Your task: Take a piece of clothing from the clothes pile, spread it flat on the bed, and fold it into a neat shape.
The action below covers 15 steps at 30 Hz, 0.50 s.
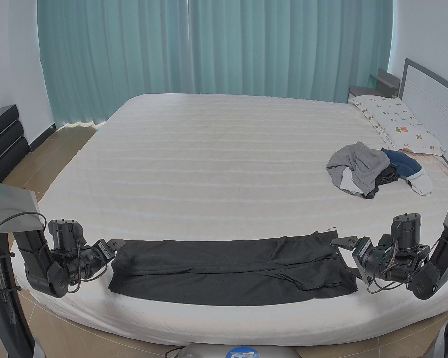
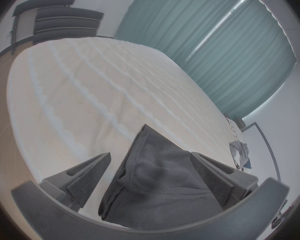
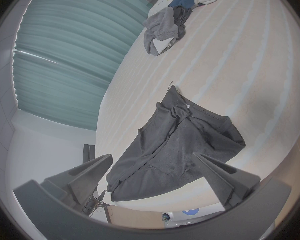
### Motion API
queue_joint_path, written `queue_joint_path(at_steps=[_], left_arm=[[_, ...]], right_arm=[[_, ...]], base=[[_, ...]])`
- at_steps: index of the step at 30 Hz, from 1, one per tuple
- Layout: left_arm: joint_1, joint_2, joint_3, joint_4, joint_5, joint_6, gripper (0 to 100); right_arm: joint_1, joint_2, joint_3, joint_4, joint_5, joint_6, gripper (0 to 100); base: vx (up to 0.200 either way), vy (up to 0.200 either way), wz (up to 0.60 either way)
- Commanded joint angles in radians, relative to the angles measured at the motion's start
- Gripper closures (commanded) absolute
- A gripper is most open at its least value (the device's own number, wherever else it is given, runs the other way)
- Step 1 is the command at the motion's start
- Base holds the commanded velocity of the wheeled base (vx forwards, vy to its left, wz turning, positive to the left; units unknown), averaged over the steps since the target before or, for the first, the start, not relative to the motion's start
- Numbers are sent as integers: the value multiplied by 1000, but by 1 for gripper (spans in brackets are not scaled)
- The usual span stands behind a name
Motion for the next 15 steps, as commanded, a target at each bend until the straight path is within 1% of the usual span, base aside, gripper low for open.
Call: queue_joint_path(at_steps=[1, 2, 3, 4, 7, 12, 15], left_arm=[[21, -13, -123, 153, -52, 121, 0], [21, -13, -123, 153, -52, 121, 0], [18, -5, -174, 251, -55, 162, 0], [15, 2, -209, 311, -56, 177, 0], [7, 21, -260, 390, -59, 203, 0], [-10, 70, -283, 401, -105, 225, 0], [-11, 101, -283, 403, -113, 271, 0]], right_arm=[[-26, 58, 8, -46, 20, -2, 0], [-26, 58, 8, -46, 20, -2, 0], [-24, 71, 12, -61, 20, -3, 0], [-24, 78, 18, -70, 20, -3, 0], [-21, 88, 20, -81, 20, -5, 0], [-18, 92, 21, -82, 20, -5, 0], [-18, 92, 23, -82, 20, -5, 0]], base=[[0, 0, 0], [0, 0, 0], [0, 0, 0], [0, 0, 0], [0, 0, 0], [0, 0, 0], [0, 0, 0]])
